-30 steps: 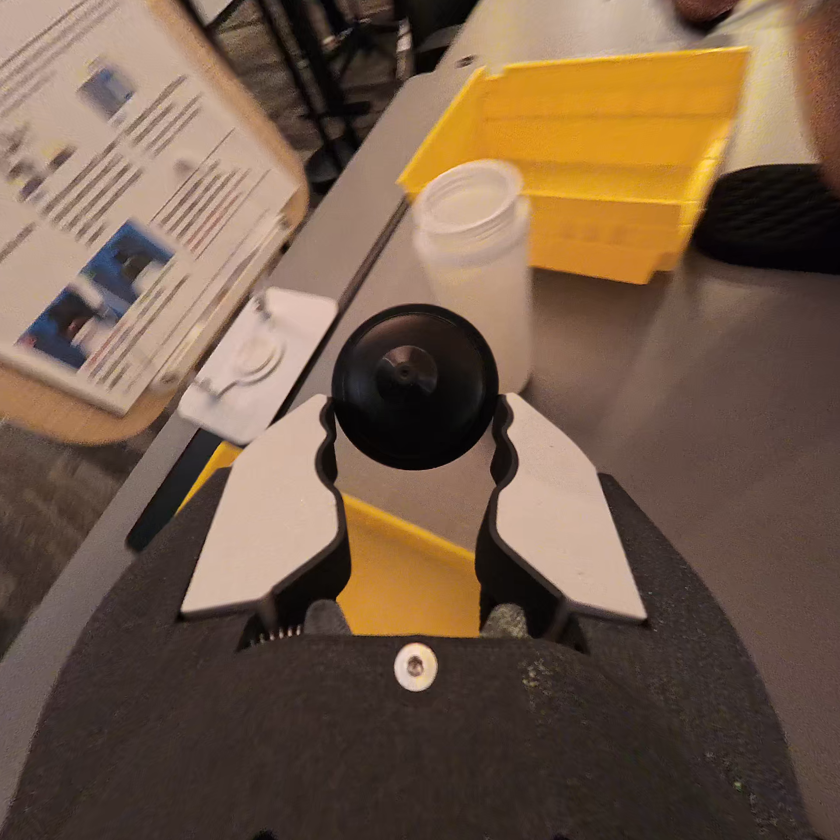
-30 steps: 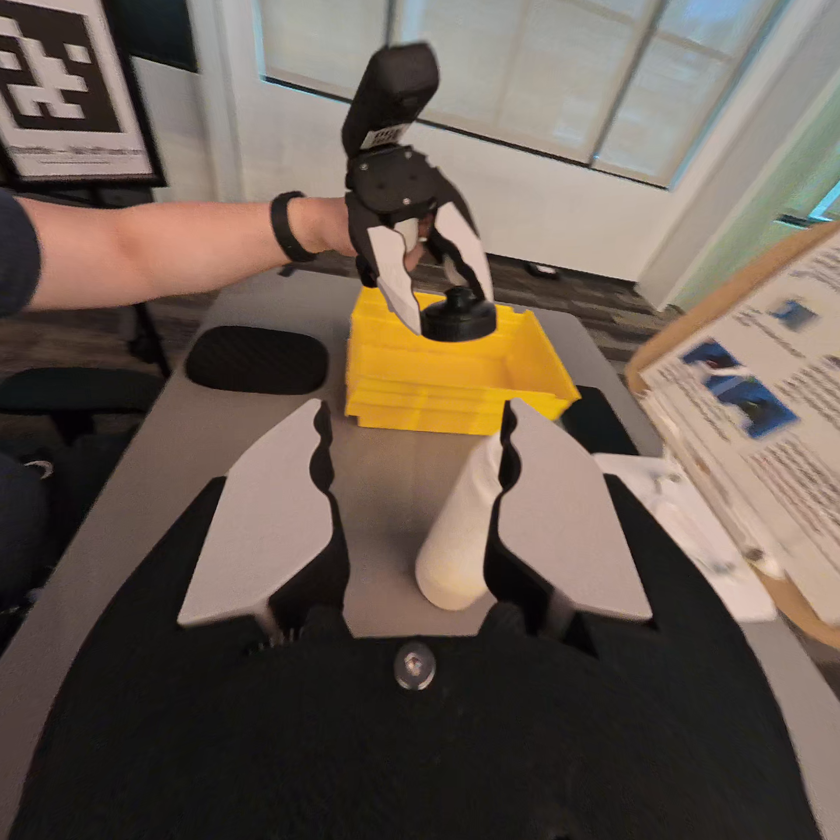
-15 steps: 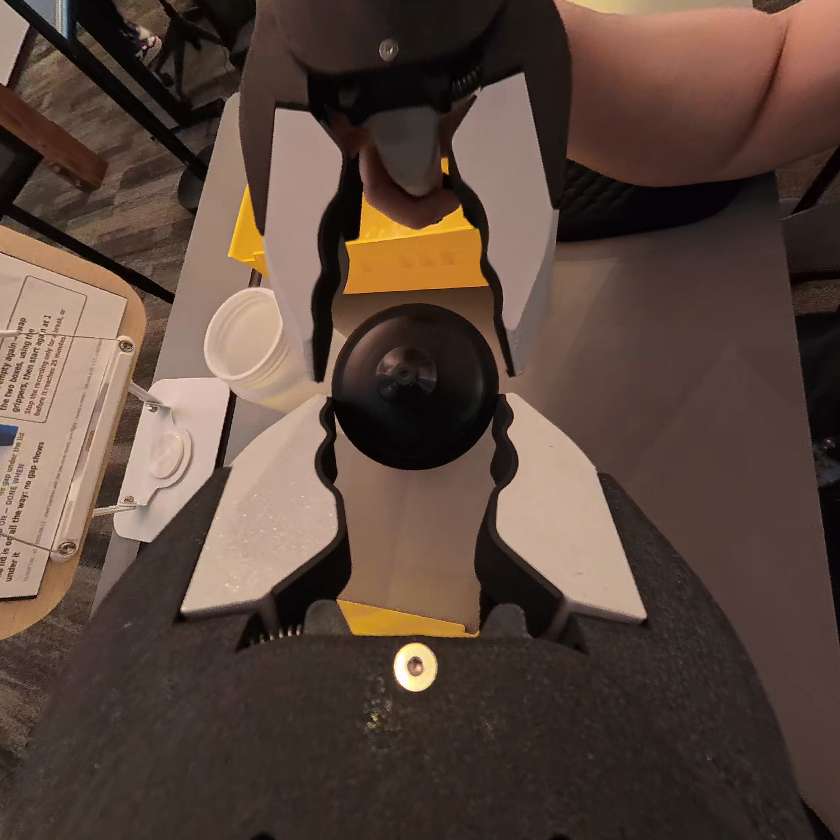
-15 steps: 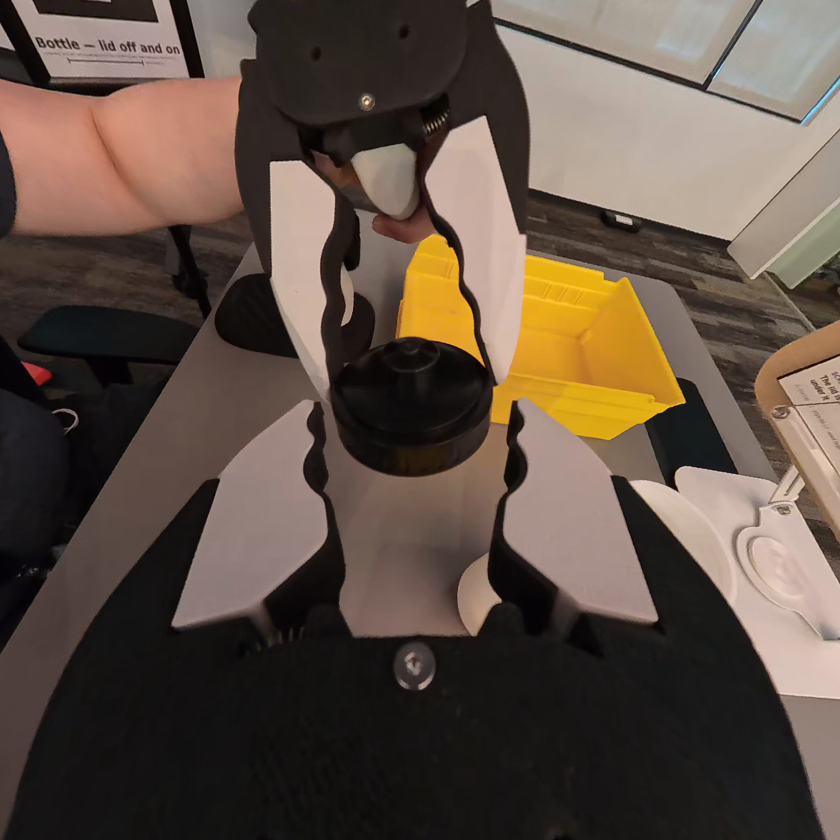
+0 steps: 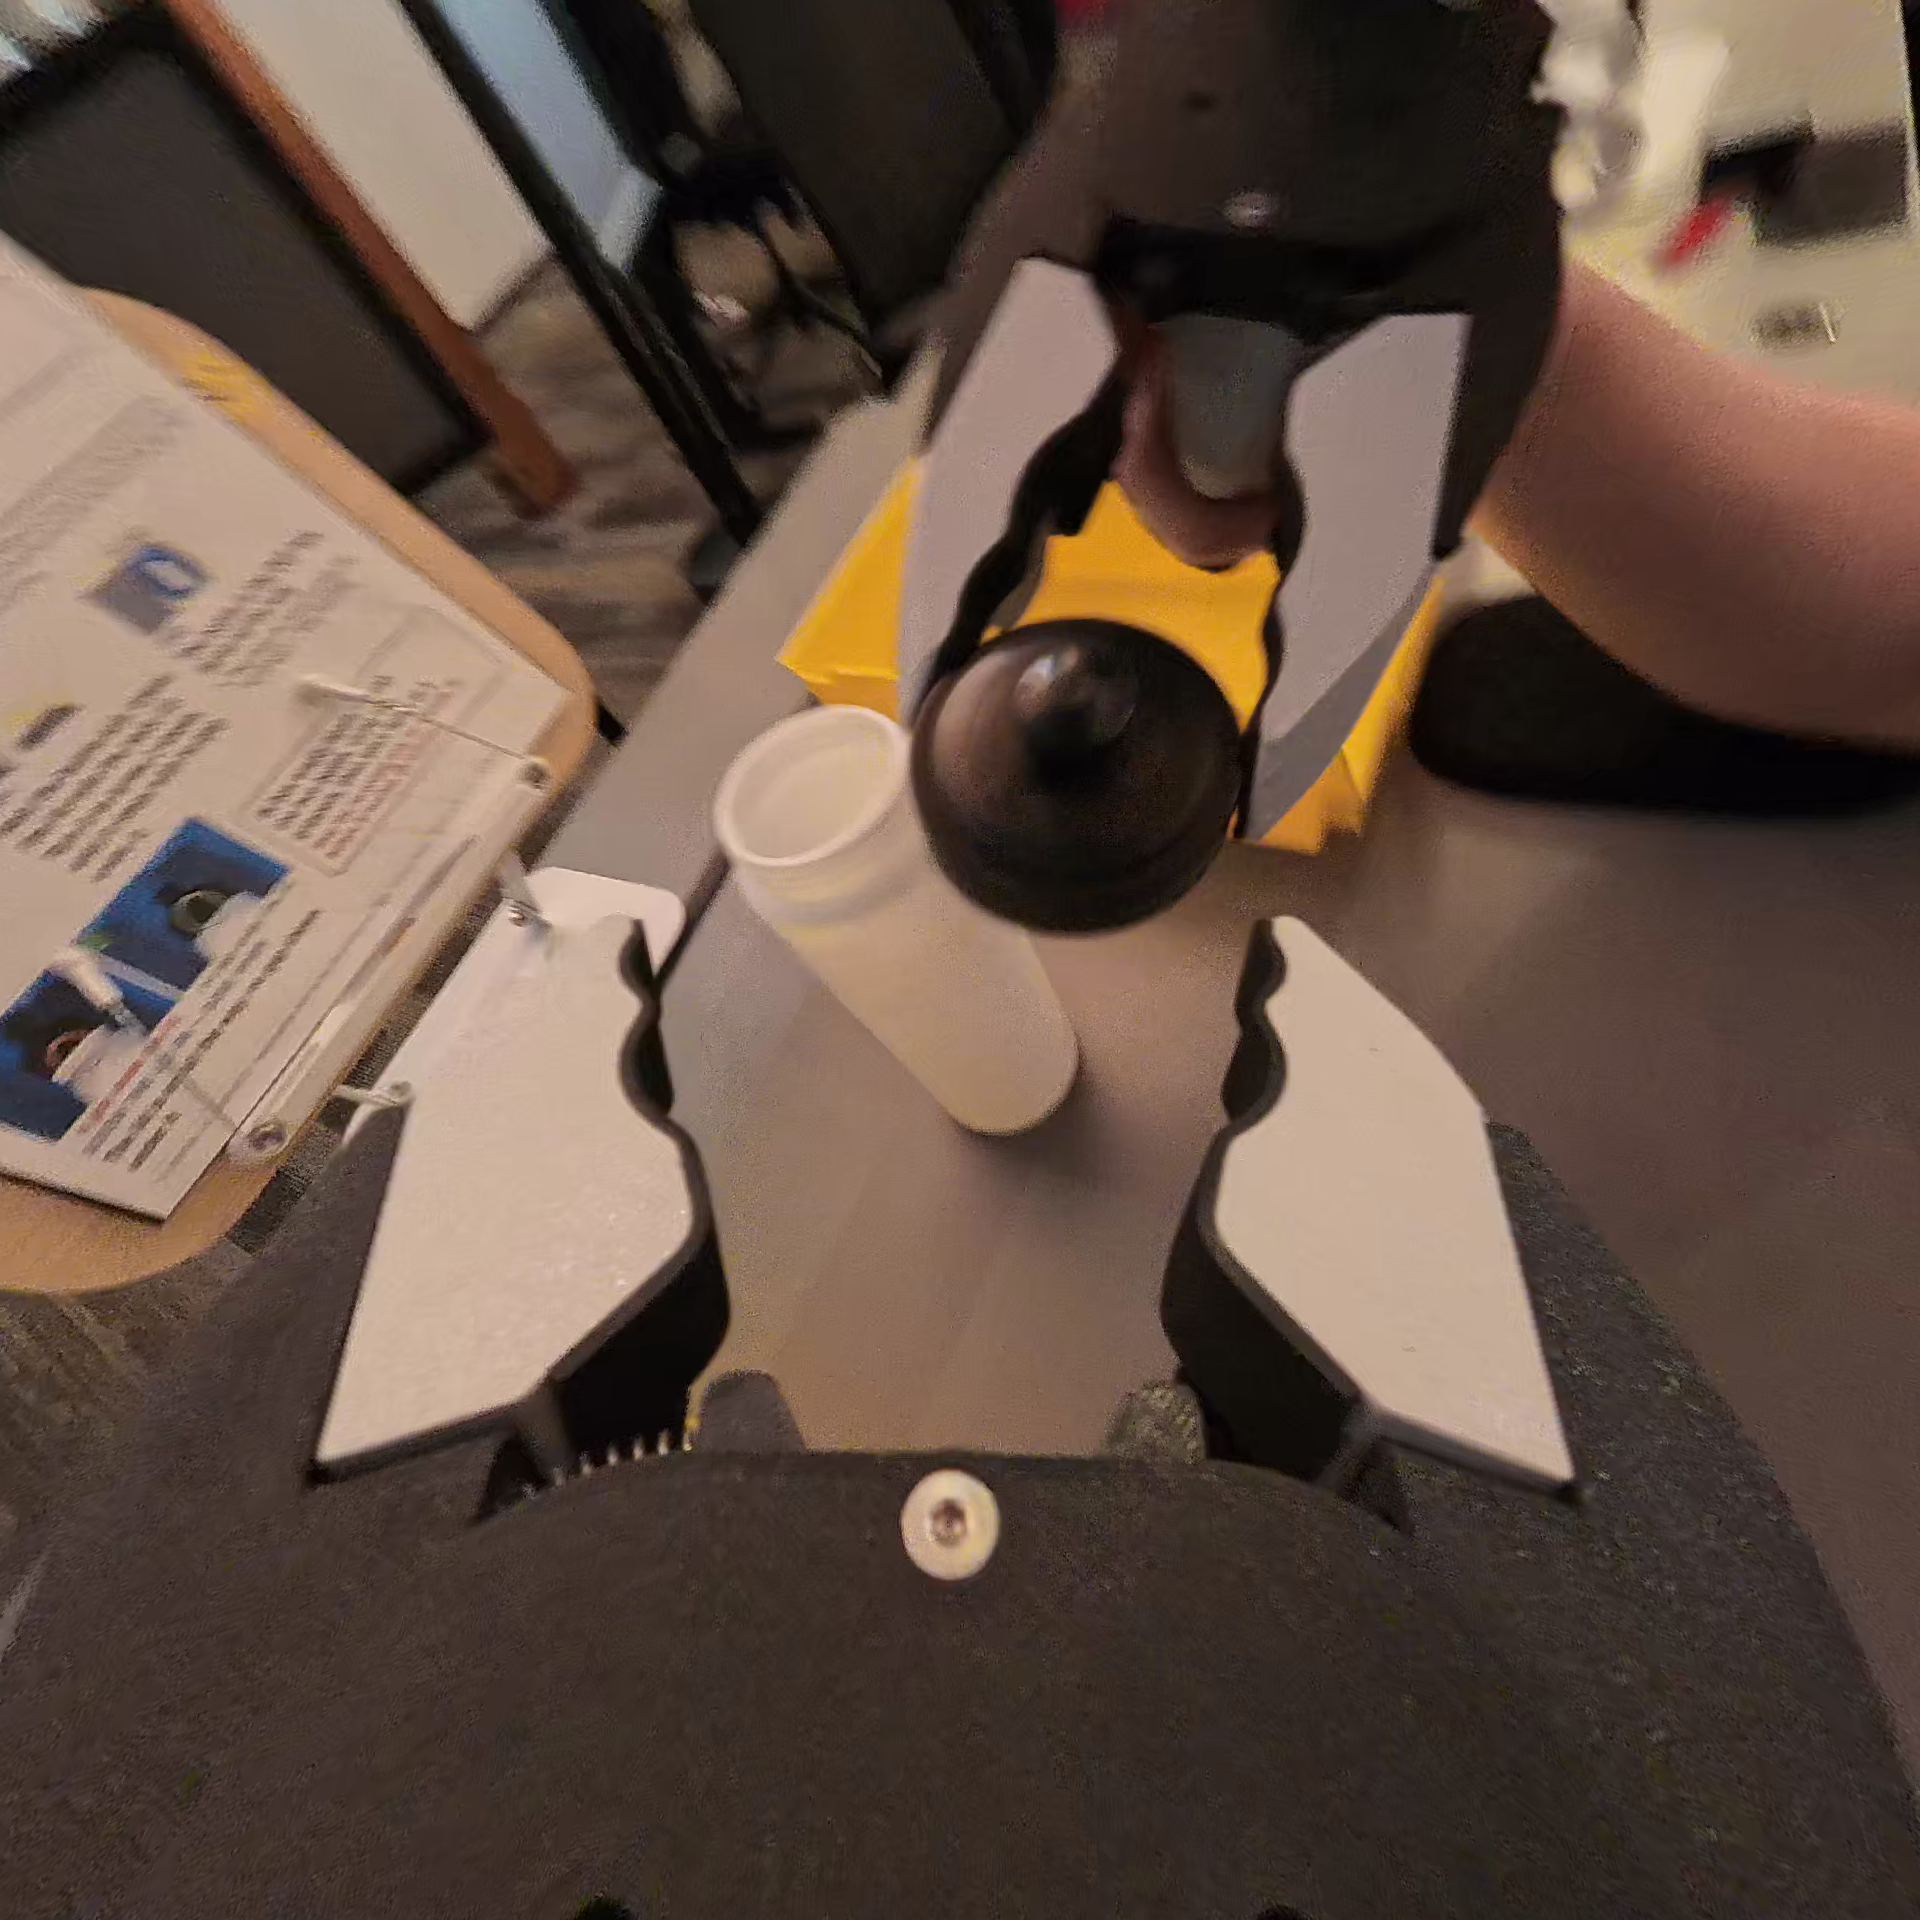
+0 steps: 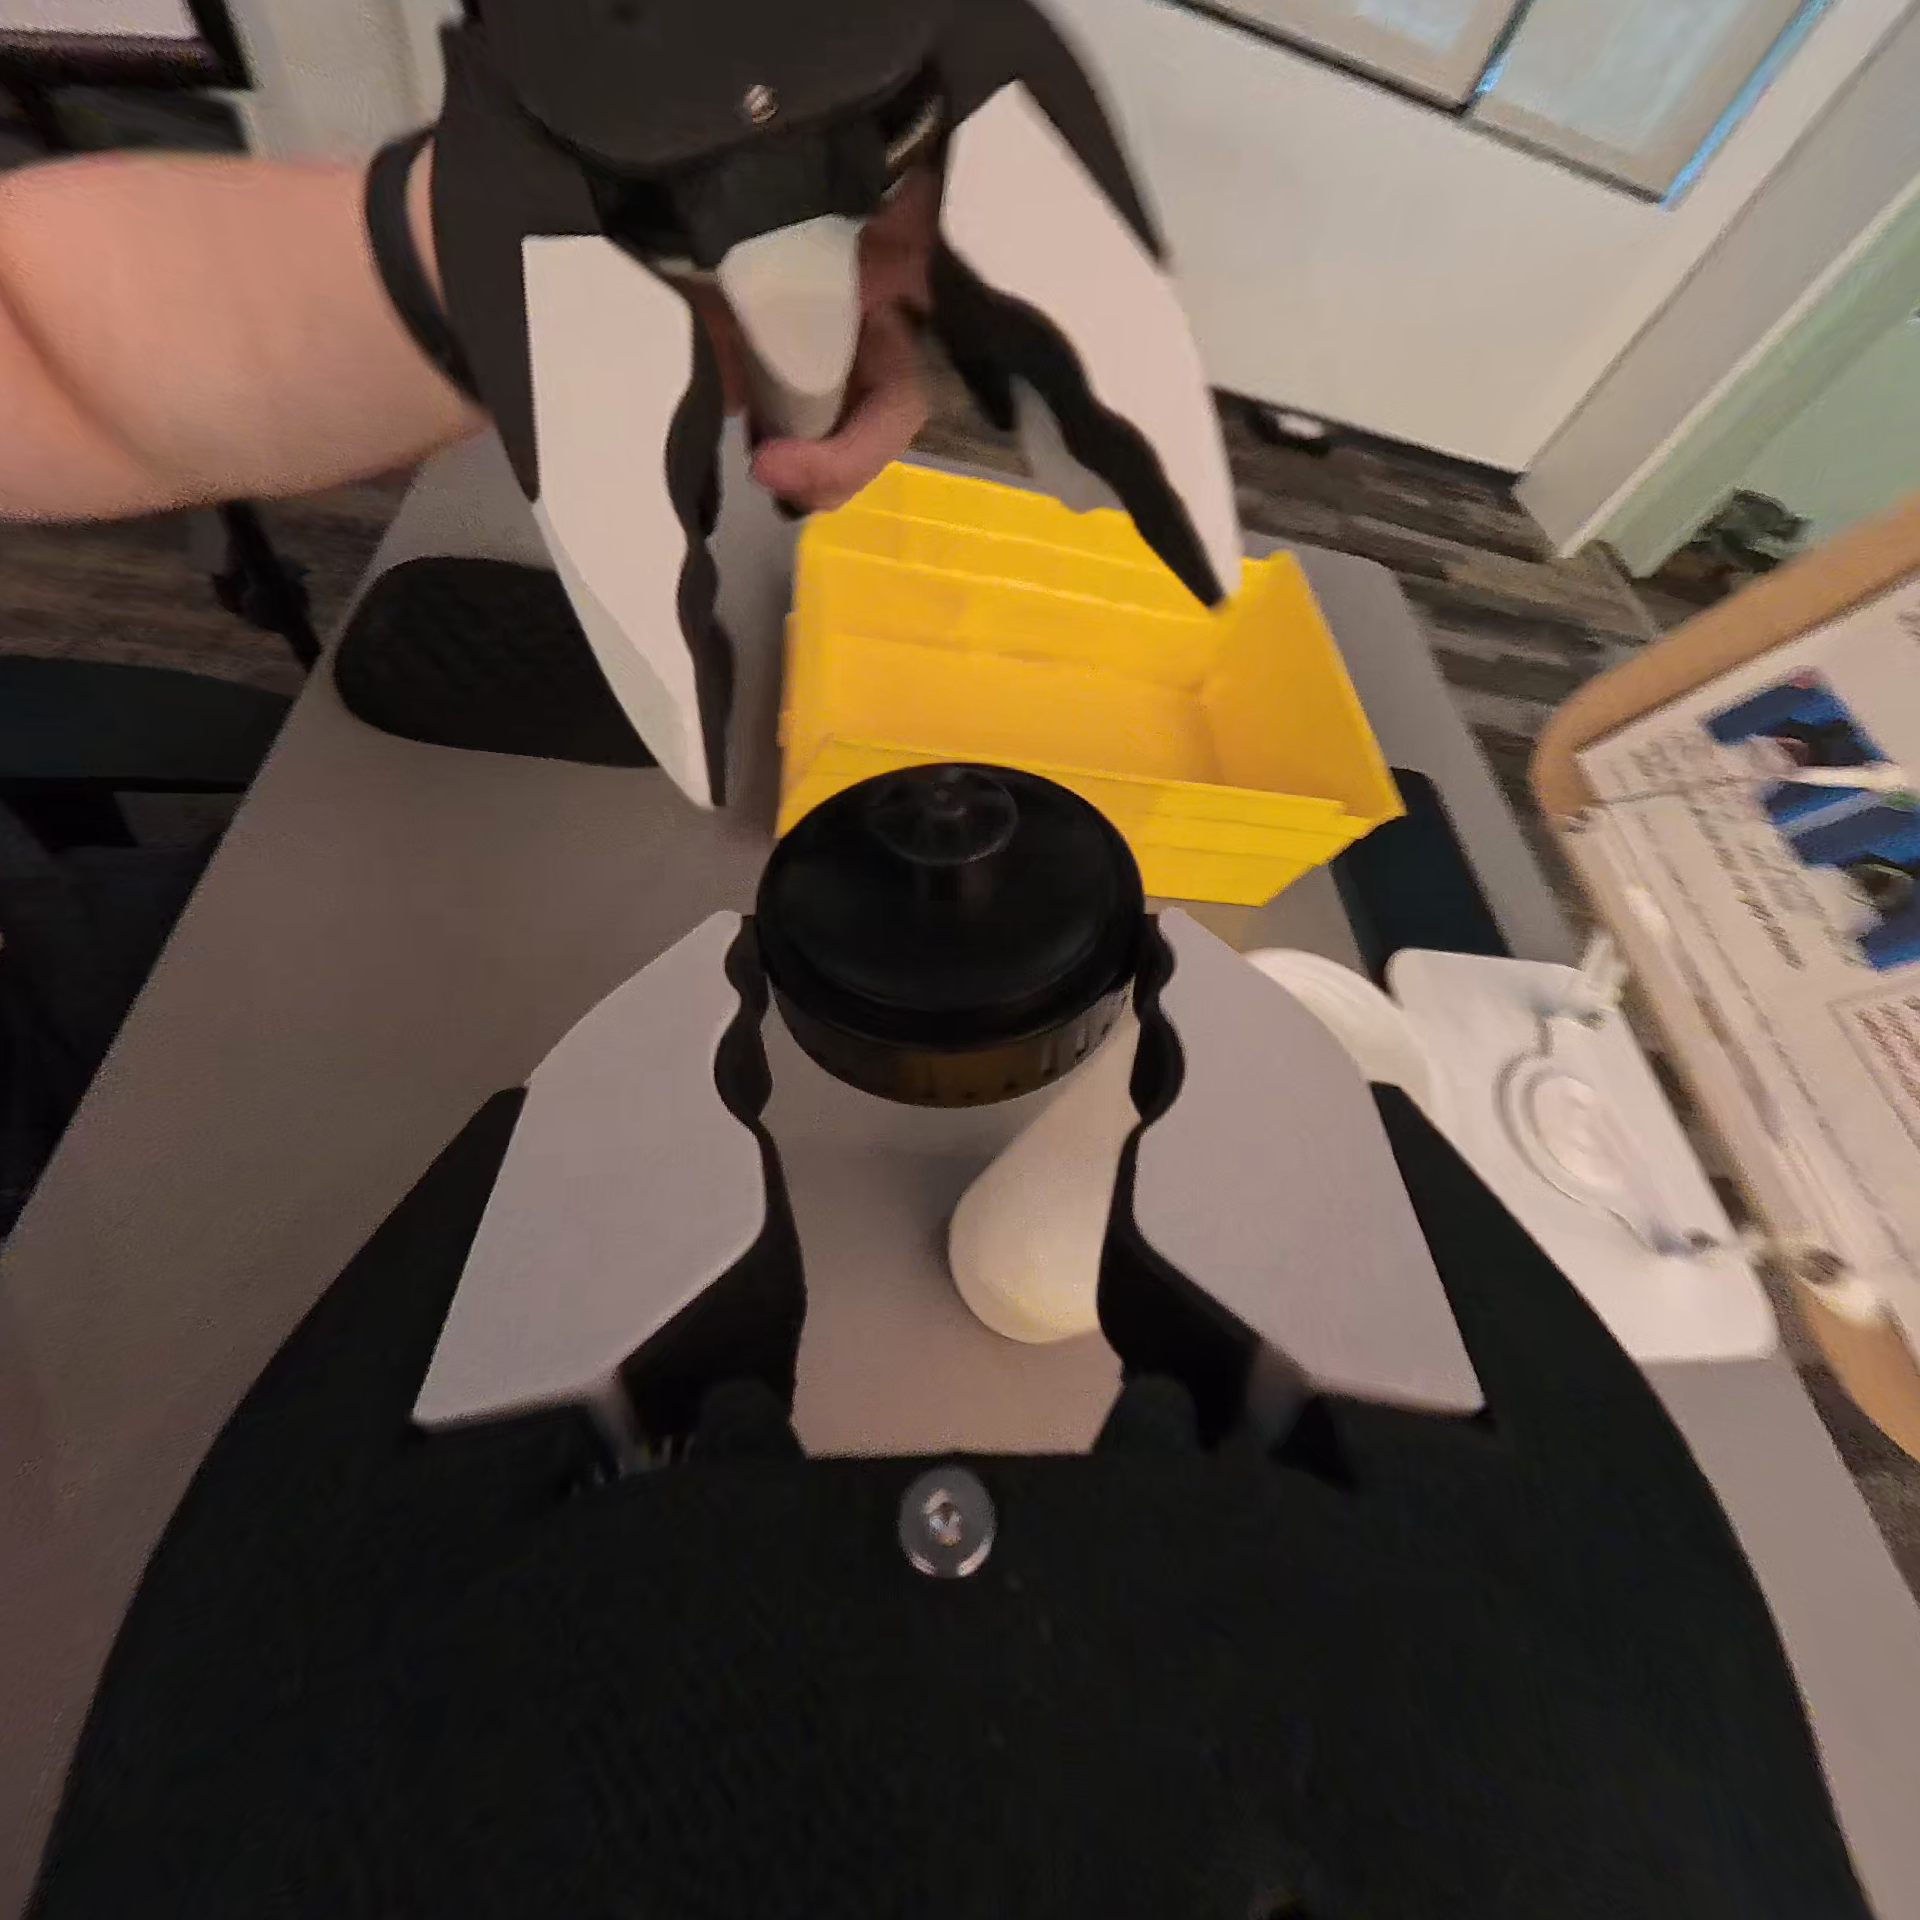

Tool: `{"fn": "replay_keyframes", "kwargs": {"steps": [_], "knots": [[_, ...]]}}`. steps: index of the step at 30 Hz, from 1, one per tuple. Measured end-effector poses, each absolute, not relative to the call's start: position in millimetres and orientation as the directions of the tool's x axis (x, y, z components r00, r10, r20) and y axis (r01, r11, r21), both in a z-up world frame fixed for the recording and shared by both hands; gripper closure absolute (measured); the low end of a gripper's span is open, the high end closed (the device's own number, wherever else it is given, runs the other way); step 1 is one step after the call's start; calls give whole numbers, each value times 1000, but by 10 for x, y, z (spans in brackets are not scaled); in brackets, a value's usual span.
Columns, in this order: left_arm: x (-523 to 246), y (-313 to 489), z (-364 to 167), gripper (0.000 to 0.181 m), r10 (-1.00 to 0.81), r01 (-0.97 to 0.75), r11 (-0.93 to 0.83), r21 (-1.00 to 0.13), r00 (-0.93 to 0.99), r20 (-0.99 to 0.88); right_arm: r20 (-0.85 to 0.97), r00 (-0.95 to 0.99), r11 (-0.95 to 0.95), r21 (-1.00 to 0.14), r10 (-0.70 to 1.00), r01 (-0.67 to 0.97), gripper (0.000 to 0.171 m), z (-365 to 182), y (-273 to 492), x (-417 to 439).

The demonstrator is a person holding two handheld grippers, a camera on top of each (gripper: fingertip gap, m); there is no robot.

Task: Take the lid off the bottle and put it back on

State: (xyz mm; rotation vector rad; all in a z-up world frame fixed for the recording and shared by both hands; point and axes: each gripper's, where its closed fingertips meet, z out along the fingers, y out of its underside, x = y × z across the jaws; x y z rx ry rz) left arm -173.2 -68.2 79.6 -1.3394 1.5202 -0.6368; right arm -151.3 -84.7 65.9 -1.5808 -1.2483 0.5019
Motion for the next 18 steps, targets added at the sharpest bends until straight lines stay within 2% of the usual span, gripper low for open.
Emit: {"fn": "replay_keyframes", "kwargs": {"steps": [3, 8, 15, 18], "knots": [[-1729, -430, 770, 70, -938, -232, 115, -966, 295, -182, 243, 525, 63, -939, 815, 337, 102, 1034, -734, -1128], [-1438, -220, 140, 55, -904, -100, -99, -990, 425, 48, 188, 701, 130, -982, 688, 136, 102, 1533, -722, -548], [-994, 64, -347, 59, -886, -171, -55, -984, 462, -31, 182, 729, 121, -983, 660, 136, 102, 1577, -746, -379], [-877, 63, -410, 70, -908, -163, -42, -986, 417, -30, 175, 715, 85, -983, 677, 160, 102, 1484, -703, -408]]}}
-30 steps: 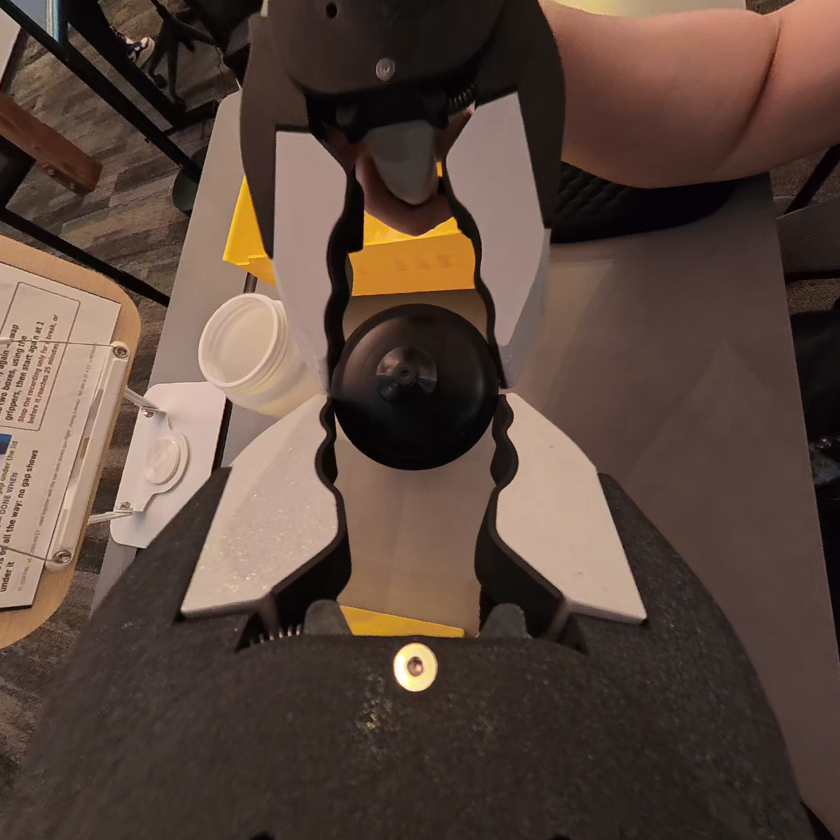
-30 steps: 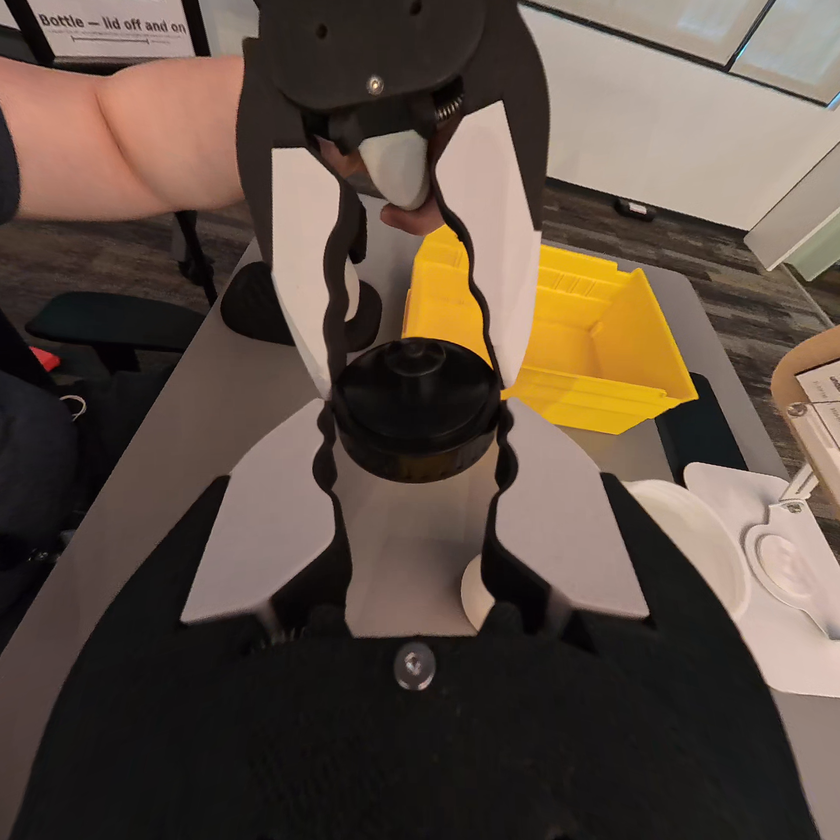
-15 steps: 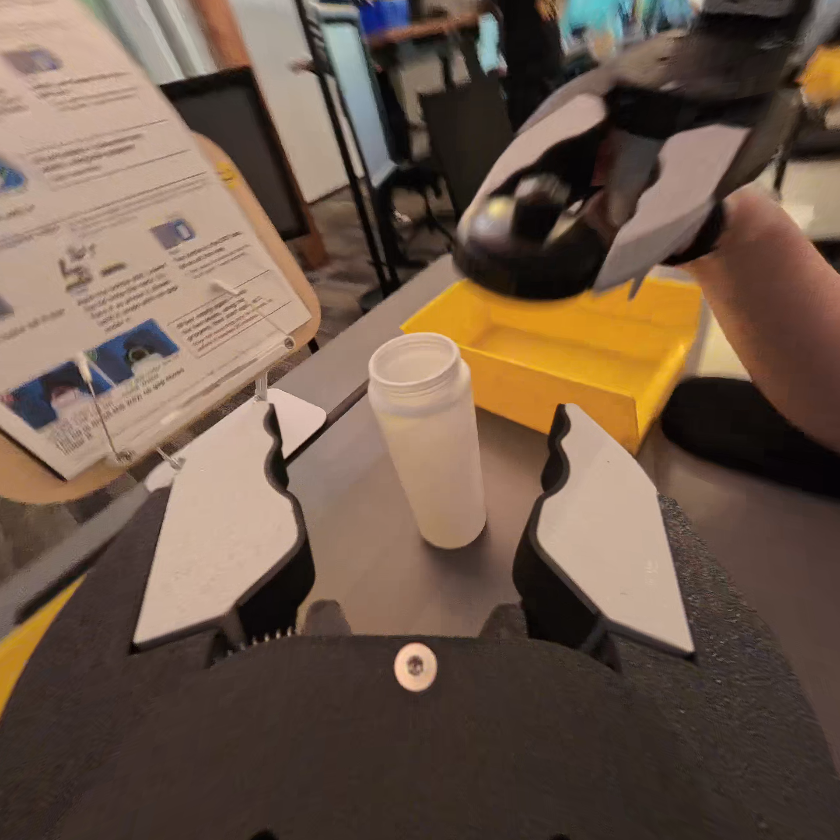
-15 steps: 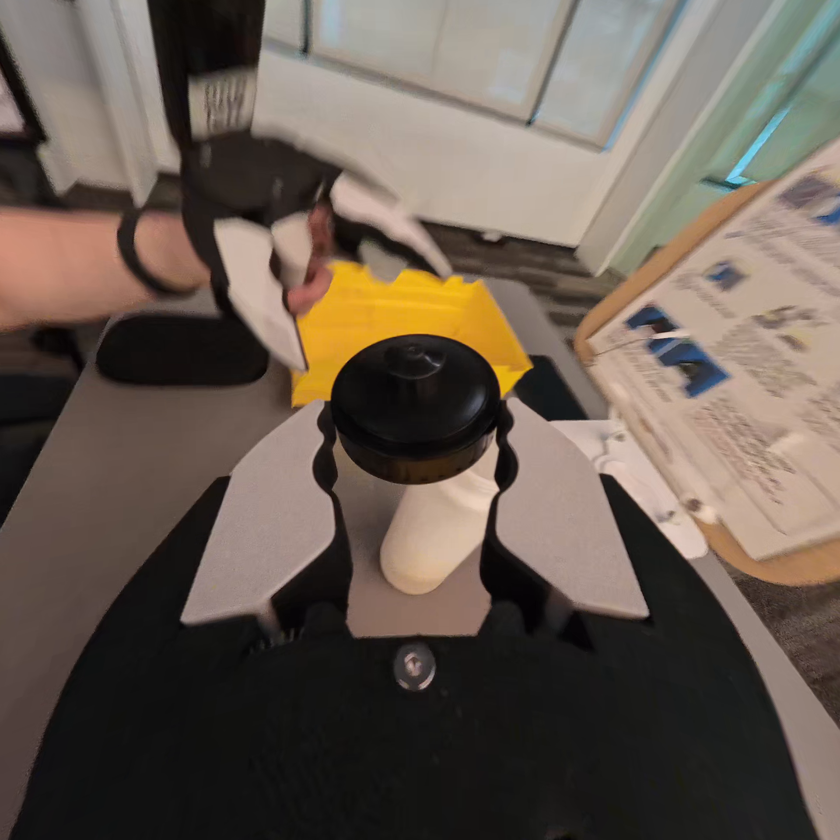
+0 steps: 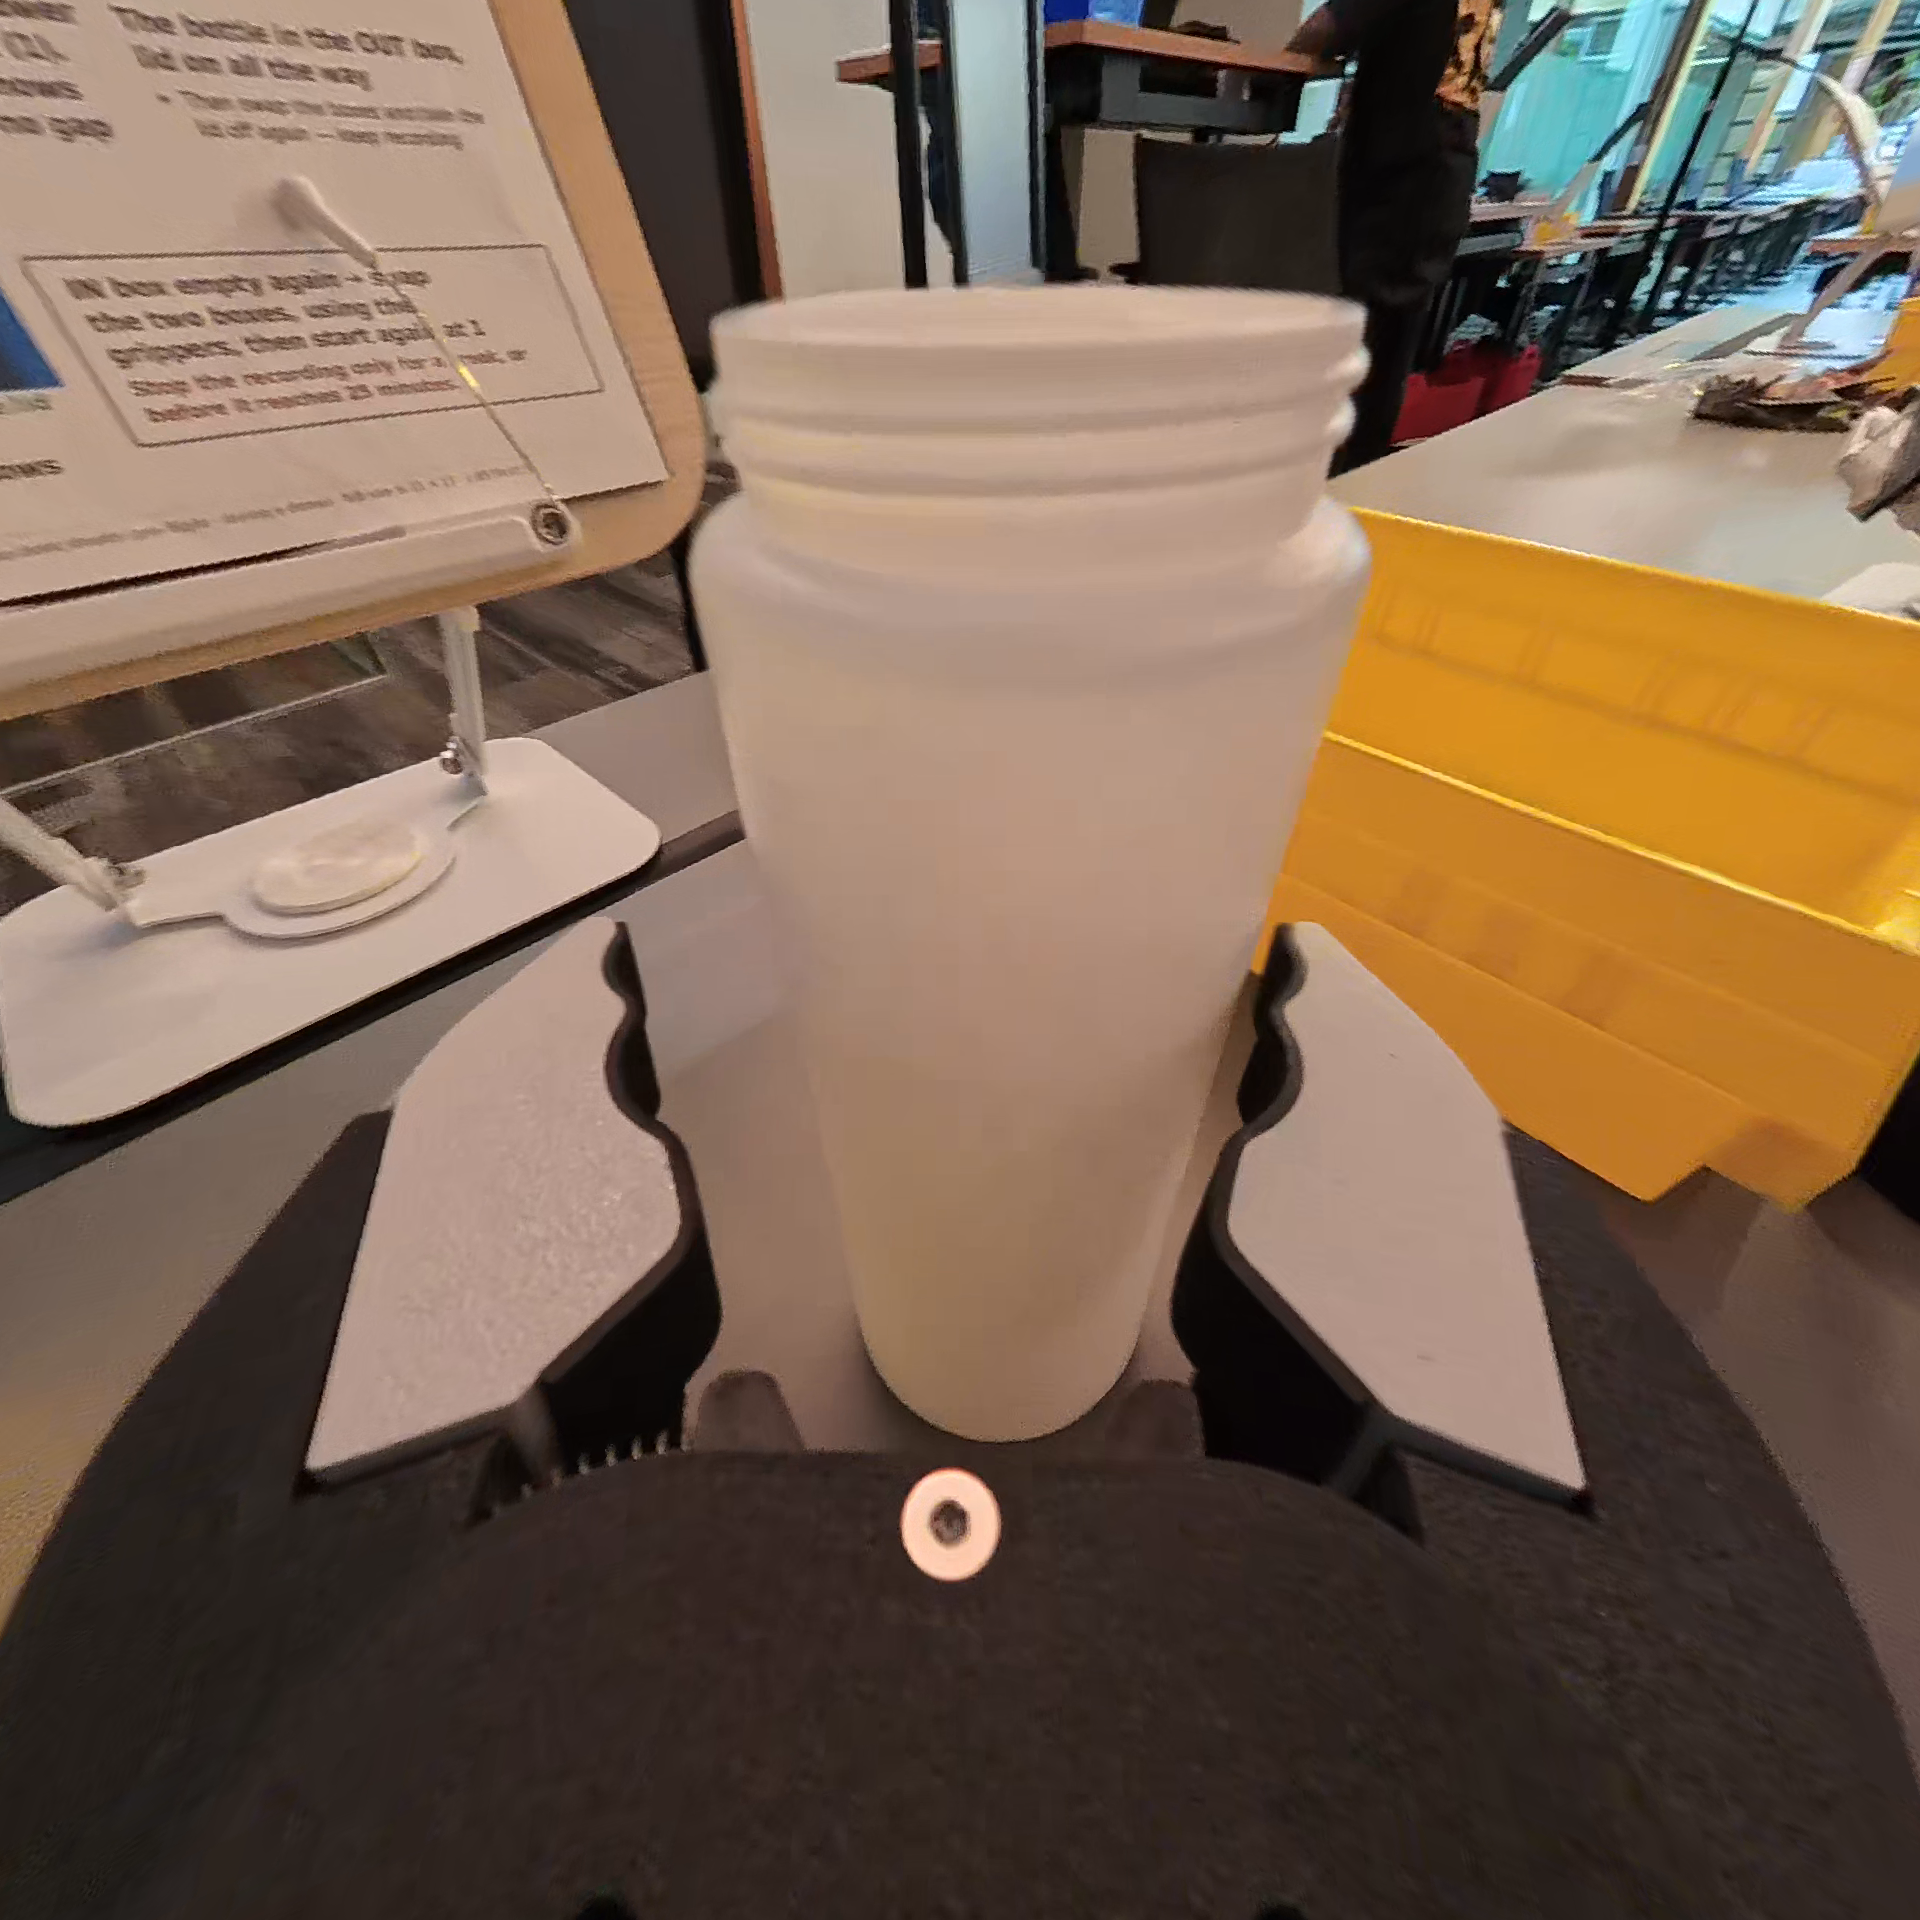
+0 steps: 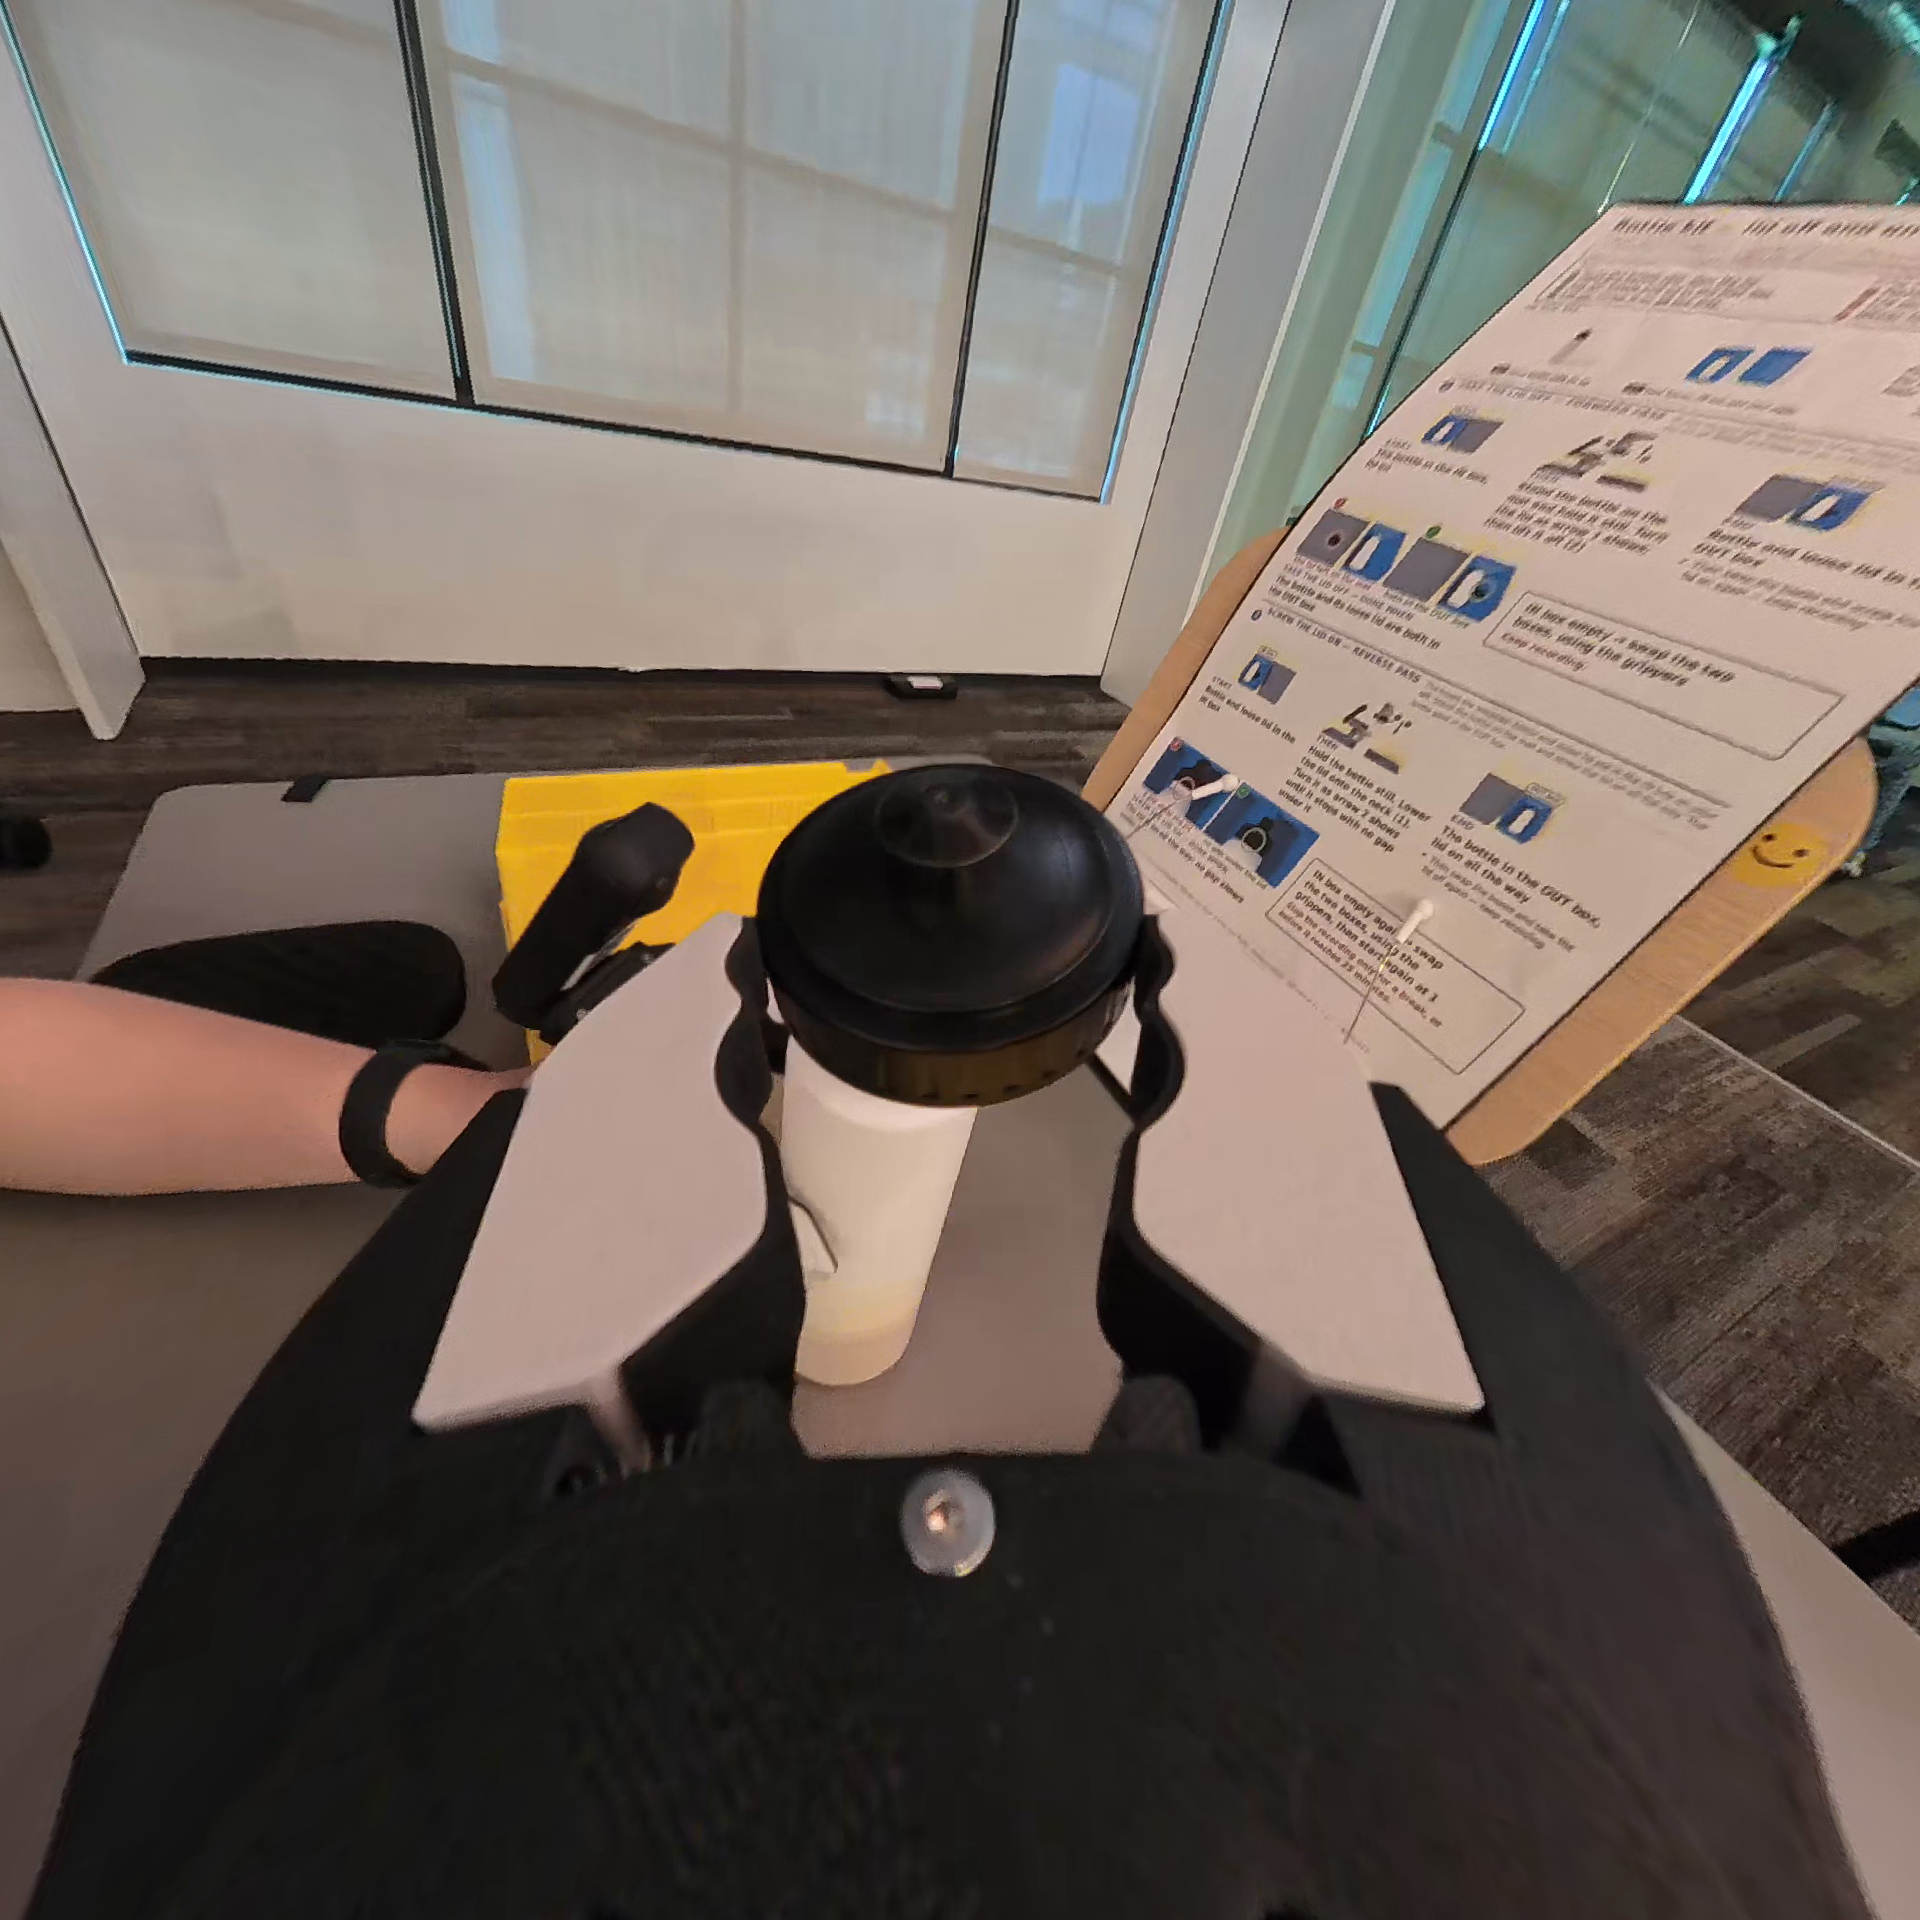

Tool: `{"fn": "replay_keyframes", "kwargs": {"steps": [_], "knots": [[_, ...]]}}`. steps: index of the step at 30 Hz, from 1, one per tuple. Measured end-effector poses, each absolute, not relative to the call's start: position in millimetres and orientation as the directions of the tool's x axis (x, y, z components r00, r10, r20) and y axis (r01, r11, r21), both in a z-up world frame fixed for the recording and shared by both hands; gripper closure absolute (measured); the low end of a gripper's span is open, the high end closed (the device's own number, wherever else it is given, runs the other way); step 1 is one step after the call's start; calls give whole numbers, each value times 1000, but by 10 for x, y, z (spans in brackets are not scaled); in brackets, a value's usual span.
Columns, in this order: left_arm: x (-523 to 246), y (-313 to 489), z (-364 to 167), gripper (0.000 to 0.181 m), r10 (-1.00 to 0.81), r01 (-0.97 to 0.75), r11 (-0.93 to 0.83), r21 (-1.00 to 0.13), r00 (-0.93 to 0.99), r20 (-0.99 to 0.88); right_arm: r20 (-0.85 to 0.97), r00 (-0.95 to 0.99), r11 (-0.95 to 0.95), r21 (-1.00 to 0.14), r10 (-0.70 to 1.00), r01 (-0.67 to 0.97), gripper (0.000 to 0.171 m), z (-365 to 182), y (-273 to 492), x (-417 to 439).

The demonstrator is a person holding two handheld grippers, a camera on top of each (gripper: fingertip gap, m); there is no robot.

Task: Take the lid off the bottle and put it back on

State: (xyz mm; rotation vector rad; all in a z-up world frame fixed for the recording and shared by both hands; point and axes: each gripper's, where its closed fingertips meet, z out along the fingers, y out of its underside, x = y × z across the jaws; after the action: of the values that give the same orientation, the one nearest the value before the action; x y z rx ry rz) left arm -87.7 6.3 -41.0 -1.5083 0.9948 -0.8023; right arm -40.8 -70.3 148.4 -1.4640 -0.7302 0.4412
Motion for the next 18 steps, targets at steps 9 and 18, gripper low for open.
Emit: {"fn": "replay_keyframes", "kwargs": {"steps": [9, 18], "knots": [[-737, -276, -472, 96, -983, -128, -6, -992, 182, -17, 36, 613, -139, -962, 789, 235, 102, 987, -600, -675], [-676, -556, -478, 96, -998, -123, 28, -992, 44, -33, 43, 538, -191, -908, 842, 372, 102, 601, -577, -929]]}}
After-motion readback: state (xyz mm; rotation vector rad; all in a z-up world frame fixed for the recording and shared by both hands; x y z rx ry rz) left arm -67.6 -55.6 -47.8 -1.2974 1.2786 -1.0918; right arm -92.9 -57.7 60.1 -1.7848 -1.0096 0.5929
